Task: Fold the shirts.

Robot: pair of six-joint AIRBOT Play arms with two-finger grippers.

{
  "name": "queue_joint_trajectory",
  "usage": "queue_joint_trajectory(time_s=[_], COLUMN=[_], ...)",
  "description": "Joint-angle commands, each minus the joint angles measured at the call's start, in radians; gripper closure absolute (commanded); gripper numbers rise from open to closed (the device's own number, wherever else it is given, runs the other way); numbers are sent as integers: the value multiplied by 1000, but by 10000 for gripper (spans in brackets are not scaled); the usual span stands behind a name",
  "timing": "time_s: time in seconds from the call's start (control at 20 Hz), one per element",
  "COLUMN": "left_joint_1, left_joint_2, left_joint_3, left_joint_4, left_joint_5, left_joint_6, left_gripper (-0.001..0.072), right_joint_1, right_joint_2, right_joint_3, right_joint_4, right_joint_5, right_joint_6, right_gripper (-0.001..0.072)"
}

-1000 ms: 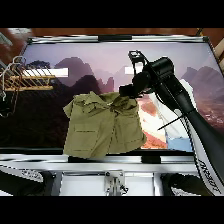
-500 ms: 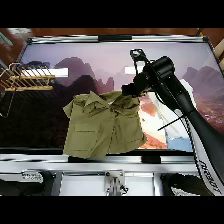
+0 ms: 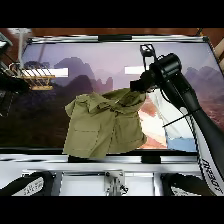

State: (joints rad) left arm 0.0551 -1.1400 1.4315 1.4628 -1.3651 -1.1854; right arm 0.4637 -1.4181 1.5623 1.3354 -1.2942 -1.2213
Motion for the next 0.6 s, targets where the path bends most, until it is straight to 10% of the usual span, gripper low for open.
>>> queue_joint_trajectory(time_s=[0.0, 0.55], left_joint_1=[-329, -904], left_joint_2=[187, 410], left_joint_3=[-167, -311], left_joint_4=[274, 421], left_joint_5=[-107, -342], left_joint_6=[-47, -133], left_gripper=[679, 679], right_joint_1=[-68, -152], right_joint_2=[1, 1], right_joint_3=[1, 1], right_joint_4=[12, 20], right_joint_5=[5, 58], right_joint_6=[-10, -120], right_gripper=[635, 634])
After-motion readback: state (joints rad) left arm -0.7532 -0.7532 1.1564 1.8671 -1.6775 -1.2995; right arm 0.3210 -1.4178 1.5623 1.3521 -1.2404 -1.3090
